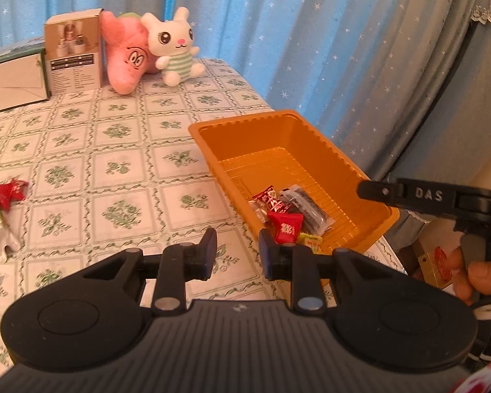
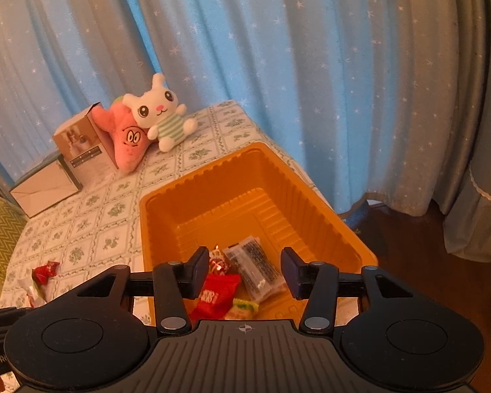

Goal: Organize snacks
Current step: 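Withdraw both tools from the tray back toward the snack pile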

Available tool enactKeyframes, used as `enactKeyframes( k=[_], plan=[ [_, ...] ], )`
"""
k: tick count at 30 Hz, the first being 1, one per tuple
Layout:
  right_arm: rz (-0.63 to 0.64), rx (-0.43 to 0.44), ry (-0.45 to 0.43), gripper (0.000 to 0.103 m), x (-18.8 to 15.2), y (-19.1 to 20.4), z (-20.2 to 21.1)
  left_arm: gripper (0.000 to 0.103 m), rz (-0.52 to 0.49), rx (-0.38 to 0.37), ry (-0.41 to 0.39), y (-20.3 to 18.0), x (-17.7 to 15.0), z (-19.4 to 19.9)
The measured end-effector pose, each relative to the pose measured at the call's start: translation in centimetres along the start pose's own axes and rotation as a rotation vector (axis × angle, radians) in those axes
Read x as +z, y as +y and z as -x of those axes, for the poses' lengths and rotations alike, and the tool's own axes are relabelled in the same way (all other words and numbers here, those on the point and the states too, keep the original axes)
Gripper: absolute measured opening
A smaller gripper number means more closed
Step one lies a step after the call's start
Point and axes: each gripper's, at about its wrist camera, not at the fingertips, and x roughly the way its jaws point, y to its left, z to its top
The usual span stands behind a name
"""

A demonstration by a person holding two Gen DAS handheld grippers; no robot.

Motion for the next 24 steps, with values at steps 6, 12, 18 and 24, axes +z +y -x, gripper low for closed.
enactKeyframes(
  k=[6, 12, 18, 24],
  plan=[
    [0.022, -0.006, 0.014, 0.049, -1.9, 1.6, 2.2, 0.024, 0.004, 0.018, -0.011, 0.6, -0.9, 2.1],
    [0.067, -0.003, 0.032, 0.049, -3.7, 3.9, 4.0, 0.024, 0.007, 0.037, -0.025, 1.3, -1.9, 4.5],
    [0.126, -0.010, 0.044, 0.049, -5.1, 6.2, 5.1, 0.024, 0.017, 0.057, -0.032, 2.2, -2.8, 6.4],
    [0.169, -0.003, 0.054, 0.049, -5.9, 8.1, 5.5, 0.024, 0.031, 0.073, -0.048, 3.3, -3.5, 8.1]
  ],
)
